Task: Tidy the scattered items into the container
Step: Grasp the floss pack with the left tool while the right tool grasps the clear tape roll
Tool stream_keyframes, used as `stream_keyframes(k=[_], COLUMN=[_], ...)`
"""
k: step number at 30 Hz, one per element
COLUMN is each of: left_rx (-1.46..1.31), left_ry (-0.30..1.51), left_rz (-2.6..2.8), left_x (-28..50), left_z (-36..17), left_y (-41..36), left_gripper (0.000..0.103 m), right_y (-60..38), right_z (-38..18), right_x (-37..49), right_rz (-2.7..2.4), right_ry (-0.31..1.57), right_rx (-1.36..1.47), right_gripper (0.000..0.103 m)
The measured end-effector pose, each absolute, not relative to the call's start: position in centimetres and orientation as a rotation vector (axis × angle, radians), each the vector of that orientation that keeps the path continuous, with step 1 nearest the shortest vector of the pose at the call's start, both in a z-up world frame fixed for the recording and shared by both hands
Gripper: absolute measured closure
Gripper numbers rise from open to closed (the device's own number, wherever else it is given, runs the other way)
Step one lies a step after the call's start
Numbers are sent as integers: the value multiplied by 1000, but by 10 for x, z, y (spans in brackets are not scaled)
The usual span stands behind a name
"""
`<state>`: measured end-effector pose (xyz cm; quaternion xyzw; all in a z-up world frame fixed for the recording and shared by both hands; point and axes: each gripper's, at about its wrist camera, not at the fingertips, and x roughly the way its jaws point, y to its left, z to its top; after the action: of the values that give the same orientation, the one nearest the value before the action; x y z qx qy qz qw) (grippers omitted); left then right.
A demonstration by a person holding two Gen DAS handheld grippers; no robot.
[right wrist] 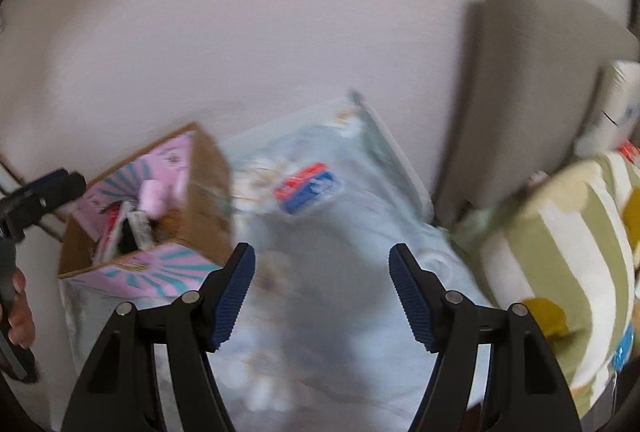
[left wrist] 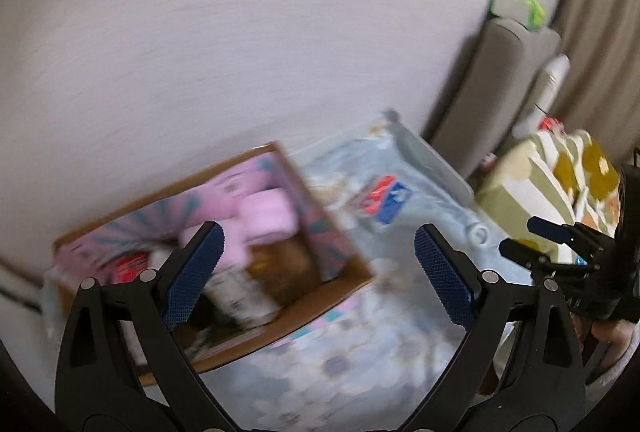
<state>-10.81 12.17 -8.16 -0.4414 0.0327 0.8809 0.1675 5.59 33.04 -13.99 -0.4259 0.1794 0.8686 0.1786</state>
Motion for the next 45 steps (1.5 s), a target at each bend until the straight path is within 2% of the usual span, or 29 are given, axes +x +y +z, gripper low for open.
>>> stream_keyframes(k=[5,14,20,23,31,34,45], left_rx=[-1325,-1478,-1550,-1547,-1445,-1428,-1471], left_ry=[209,306,330,409,449,542,515], left_rz=[2408,2316,2363,2437,2499,2472,2426], left_x=[-132,-153,-175,-181,-182,-182,-184], left_z=[-108,-169,-195,-204,-203,-211,-237], left_y=[187,250,255,258,262,273,265], left_gripper=[7,7,7,6,5,5,5], right_y=[353,376,383,386,400,402,395], right_z=[-152,-184,-208,-220,-235,-234,-241], right_x=[83,94,92,85,72,73,70], right_rz=[2385,2343,2357,2375,2402,2421,2441], right_ry=[453,464,440,410,363,338,241], right_rx=[-1210,-1263,-1320,-1351,-1351,-1320,-1318], right_gripper=[38,38,38,38,38,38,38])
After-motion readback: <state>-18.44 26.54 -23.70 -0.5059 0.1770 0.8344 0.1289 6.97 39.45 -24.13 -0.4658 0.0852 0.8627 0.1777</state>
